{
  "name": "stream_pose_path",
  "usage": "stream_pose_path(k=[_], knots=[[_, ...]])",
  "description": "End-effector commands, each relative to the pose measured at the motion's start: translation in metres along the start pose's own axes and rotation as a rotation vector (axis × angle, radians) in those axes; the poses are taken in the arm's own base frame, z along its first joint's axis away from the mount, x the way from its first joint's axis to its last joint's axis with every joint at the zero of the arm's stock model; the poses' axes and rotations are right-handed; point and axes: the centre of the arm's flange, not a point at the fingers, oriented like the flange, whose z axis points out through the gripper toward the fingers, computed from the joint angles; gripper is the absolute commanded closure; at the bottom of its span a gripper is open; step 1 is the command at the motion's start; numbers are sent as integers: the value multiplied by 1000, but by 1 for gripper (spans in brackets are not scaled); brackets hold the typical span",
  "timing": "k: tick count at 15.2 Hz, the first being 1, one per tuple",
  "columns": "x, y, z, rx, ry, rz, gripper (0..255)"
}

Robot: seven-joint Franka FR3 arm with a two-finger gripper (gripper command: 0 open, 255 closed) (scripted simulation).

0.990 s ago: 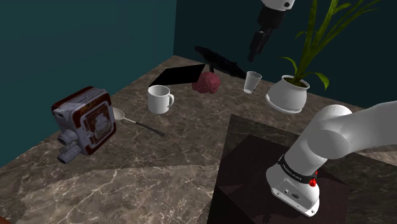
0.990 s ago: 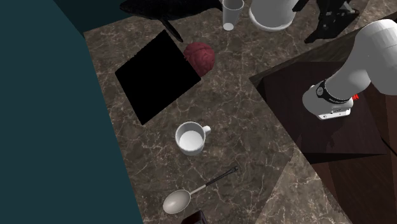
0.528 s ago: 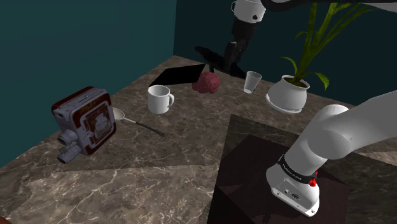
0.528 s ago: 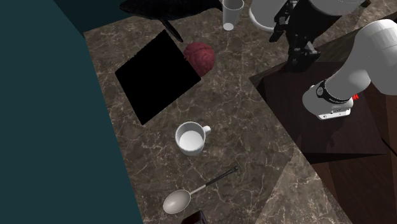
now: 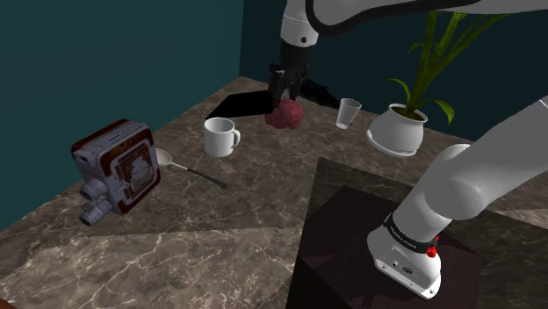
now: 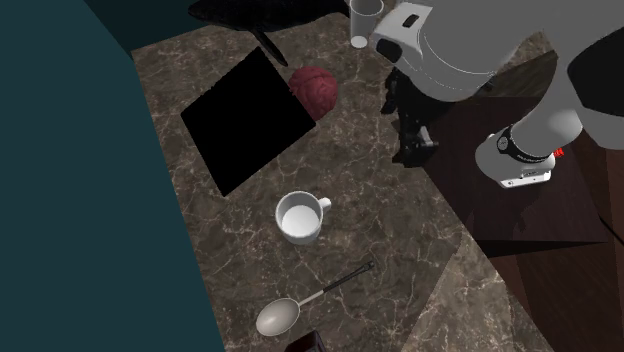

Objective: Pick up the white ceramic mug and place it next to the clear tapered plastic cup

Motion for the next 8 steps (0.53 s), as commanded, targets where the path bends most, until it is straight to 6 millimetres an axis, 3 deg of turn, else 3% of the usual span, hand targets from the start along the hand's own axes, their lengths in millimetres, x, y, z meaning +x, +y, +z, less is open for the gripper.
stream_pose_path(k=[1, 8], knots=[[17, -14, 16, 9, -3, 10, 0], [80, -62, 61, 35, -13, 41, 0]])
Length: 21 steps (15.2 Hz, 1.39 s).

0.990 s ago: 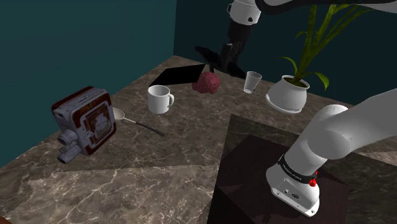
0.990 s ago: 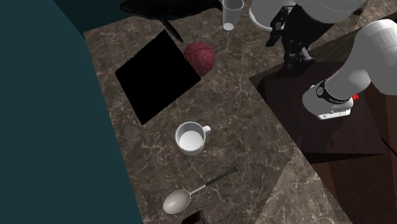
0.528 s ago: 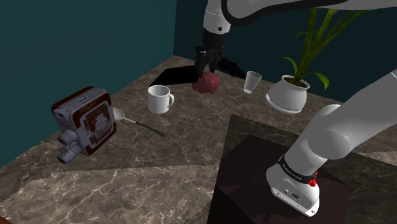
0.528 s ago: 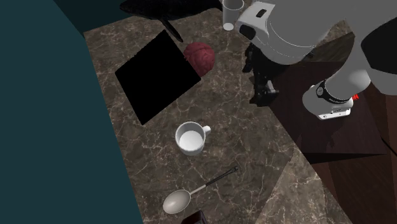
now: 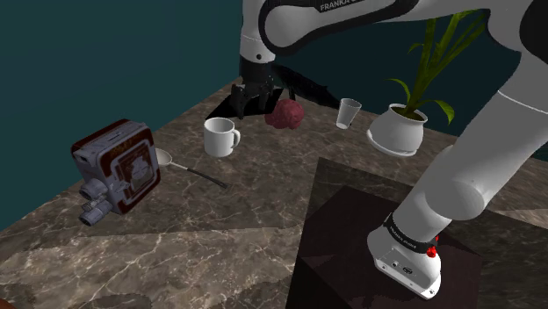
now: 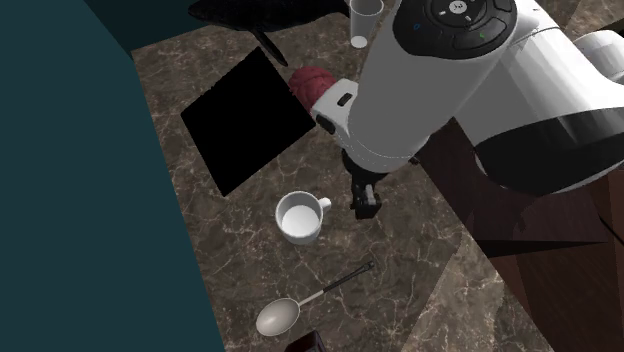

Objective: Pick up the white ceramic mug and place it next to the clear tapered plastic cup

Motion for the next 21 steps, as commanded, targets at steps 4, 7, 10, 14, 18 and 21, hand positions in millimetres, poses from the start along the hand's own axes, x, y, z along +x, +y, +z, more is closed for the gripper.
stream_pose_path(k=[4, 7, 10, 14, 18, 21], knots=[[45, -31, 34, 20, -7, 24, 0], [72, -52, 54, 31, -12, 37, 0], [100, -72, 73, 43, -16, 51, 0], [102, -74, 90, 43, -17, 52, 0], [101, -75, 114, 43, -17, 52, 0], [101, -75, 114, 43, -17, 52, 0]])
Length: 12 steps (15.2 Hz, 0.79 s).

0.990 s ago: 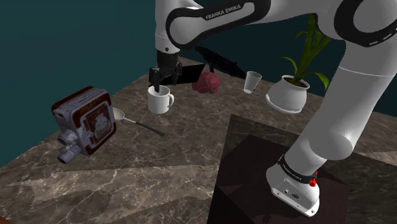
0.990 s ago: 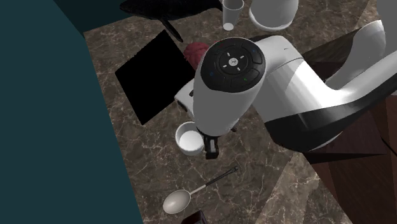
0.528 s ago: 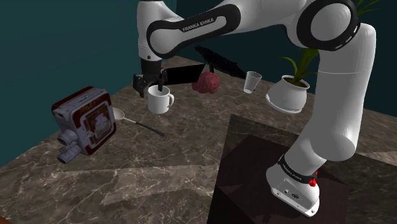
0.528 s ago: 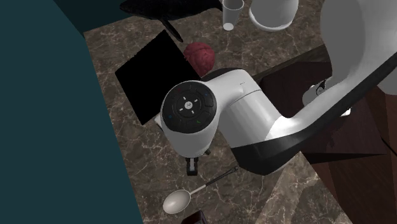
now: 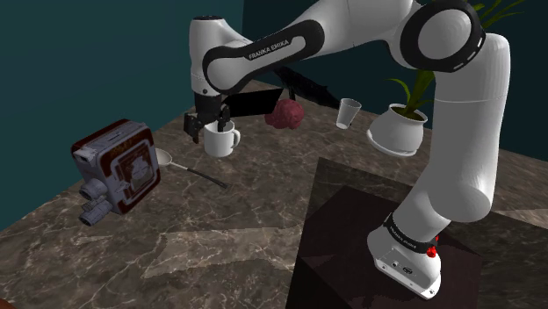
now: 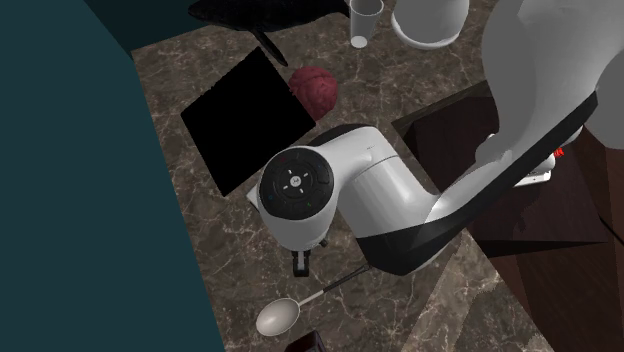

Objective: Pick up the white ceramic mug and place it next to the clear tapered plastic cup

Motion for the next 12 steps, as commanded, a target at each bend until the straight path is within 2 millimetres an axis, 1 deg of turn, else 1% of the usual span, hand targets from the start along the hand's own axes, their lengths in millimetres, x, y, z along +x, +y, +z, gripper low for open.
stream_pose_path(k=[1, 5, 6, 12], knots=[[0, 0, 1, 0, 0, 0, 0], [0, 0, 1, 0, 0, 0, 0], [0, 0, 1, 0, 0, 0, 255], [0, 0, 1, 0, 0, 0, 255]])
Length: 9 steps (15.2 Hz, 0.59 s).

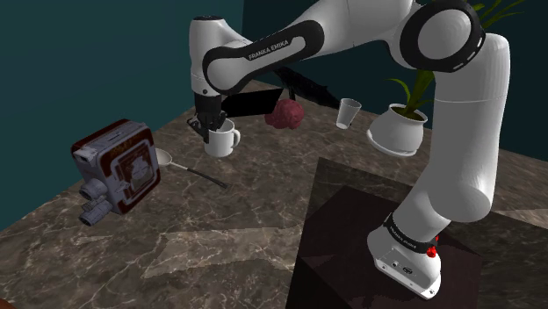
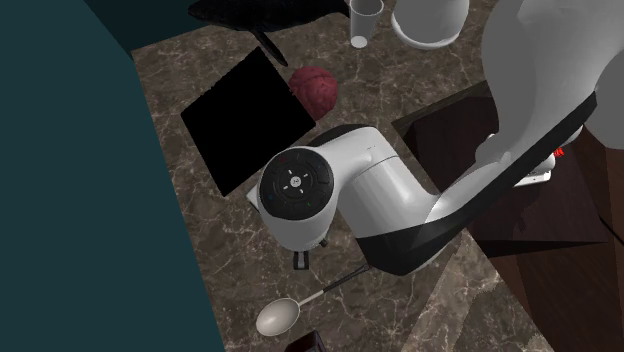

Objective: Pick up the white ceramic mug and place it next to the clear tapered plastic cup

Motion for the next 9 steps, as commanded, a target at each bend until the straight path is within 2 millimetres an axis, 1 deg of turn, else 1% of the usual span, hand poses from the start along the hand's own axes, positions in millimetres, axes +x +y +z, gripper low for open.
stream_pose_path(k=[1, 3, 9], knots=[[0, 0, 0, 0, 0, 0, 255], [0, 0, 0, 0, 0, 0, 255], [1, 0, -32, 0, 0, 0, 255]])
